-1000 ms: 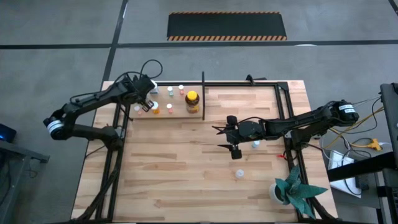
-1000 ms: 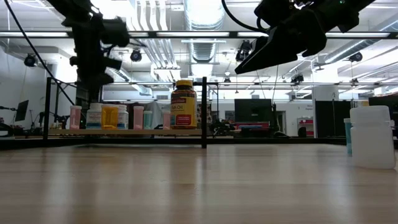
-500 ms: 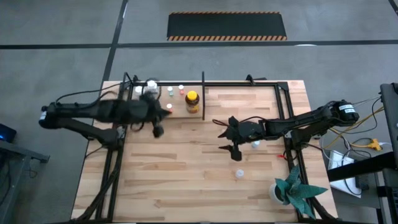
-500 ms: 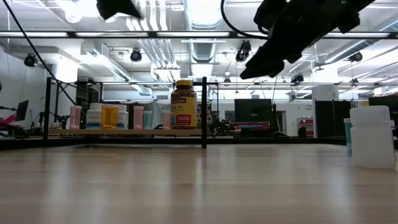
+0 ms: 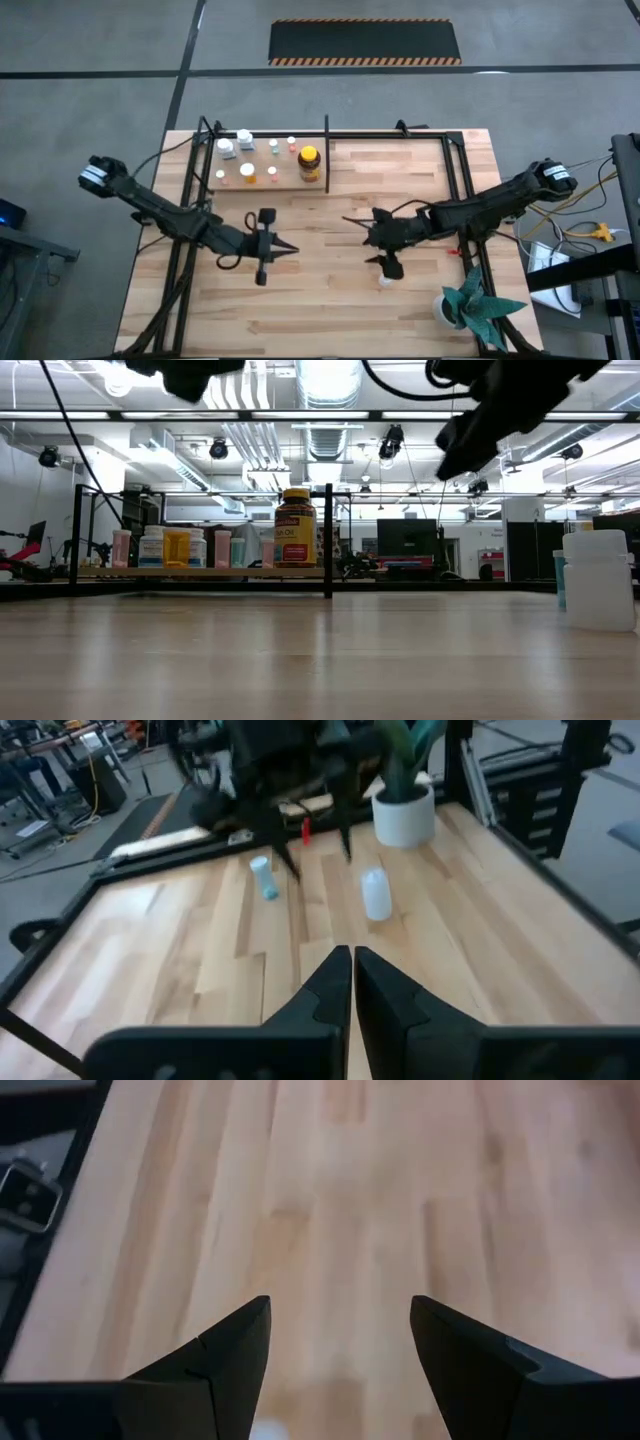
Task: Pick and place medicine bottles onto shelf by color
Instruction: Put the transparent pill bottle on the shelf
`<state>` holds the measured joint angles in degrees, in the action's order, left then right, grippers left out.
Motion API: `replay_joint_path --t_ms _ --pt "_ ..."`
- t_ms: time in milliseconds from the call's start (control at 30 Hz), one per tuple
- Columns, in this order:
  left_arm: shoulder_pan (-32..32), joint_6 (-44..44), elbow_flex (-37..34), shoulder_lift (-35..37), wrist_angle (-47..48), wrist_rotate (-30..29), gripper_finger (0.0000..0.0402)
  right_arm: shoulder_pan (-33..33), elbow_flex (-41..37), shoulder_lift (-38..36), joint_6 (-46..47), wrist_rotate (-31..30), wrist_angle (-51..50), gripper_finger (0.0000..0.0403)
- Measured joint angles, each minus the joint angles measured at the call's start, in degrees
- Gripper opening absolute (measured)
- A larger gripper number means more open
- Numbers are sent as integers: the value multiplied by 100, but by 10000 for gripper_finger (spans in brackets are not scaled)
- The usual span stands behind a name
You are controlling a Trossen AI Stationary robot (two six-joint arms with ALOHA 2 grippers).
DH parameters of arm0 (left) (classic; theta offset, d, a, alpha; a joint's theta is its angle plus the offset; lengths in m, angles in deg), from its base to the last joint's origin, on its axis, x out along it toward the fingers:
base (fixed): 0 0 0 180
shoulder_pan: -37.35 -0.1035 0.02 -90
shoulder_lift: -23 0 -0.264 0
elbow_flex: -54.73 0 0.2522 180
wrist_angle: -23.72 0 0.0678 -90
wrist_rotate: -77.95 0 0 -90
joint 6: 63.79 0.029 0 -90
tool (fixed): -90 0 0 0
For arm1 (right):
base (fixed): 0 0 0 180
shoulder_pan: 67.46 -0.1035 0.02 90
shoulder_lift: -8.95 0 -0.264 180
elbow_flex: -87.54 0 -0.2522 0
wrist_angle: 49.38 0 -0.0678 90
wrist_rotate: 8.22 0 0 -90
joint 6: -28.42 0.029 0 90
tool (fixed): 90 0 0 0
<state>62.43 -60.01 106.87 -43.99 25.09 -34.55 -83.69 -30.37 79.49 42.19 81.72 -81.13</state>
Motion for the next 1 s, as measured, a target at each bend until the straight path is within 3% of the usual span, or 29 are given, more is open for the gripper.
replay_joint_path --t_ms 233,500,1000 --pt "-2 -6 -209 -334 -522 -2 0 -512 75 0 794 -15 -849 231" --pt "-2 -27 -198 -218 -540 -2 0 -837 73 0 1721 -363 -1859 231" --pt "-7 -34 -198 -202 -519 -2 0 -1432 68 559 2272 -918 -1852 231"
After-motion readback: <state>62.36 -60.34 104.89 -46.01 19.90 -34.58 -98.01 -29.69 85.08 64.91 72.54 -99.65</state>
